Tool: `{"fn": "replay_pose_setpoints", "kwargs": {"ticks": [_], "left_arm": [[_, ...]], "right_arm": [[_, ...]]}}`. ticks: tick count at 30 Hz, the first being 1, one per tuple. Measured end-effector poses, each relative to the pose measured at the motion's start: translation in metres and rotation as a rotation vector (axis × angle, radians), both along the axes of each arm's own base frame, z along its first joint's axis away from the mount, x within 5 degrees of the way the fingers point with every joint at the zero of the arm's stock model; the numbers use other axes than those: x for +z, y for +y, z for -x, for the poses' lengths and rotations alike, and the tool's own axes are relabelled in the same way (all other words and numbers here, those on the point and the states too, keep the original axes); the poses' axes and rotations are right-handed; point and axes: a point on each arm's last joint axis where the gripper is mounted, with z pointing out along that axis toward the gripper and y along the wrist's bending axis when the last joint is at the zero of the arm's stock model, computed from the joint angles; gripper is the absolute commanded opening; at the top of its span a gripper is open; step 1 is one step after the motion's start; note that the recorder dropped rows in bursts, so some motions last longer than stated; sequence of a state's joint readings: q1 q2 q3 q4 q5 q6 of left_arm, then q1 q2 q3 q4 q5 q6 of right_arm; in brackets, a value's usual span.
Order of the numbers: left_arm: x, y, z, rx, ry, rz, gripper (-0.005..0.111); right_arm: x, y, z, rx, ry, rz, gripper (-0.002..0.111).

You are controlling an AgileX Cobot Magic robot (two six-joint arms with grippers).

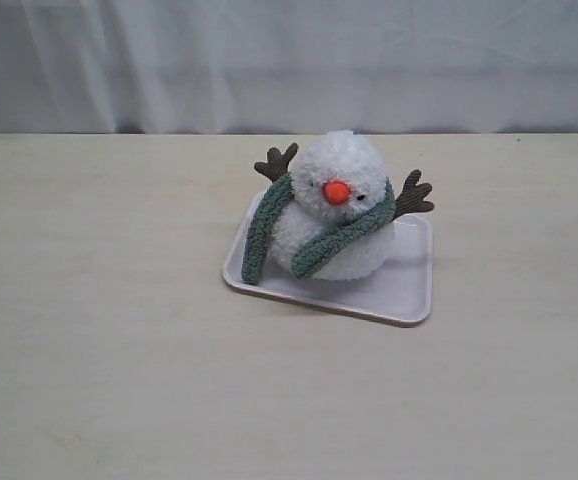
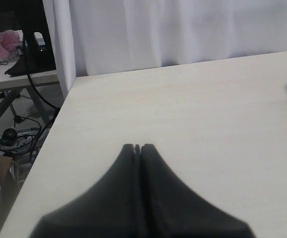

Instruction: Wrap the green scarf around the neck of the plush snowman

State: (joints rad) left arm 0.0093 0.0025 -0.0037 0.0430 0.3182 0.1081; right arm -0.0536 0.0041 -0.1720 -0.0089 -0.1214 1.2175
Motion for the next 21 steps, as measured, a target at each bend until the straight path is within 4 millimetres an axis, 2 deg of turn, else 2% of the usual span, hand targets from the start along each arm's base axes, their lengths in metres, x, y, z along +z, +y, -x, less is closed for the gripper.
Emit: {"fn": "replay_pose_setpoints", "kwargs": {"ticks": [9, 14, 21], "left_arm": [[0.0, 0.0, 0.0, 0.0, 0.0, 0.0, 0.0], [0.0, 0.0, 0.0, 0.0, 0.0, 0.0, 0.0], [0.0, 0.0, 0.0, 0.0, 0.0, 0.0, 0.0]], "right_arm": [[-0.052, -0.001, -0.015, 0.002, 0.158, -0.017, 0.004], [-0.061, -0.001, -0.016, 0.001, 0.226, -0.021, 0.004], [-0.063, -0.001, -0.016, 0.001, 0.253, -0.022, 0.004]]}}
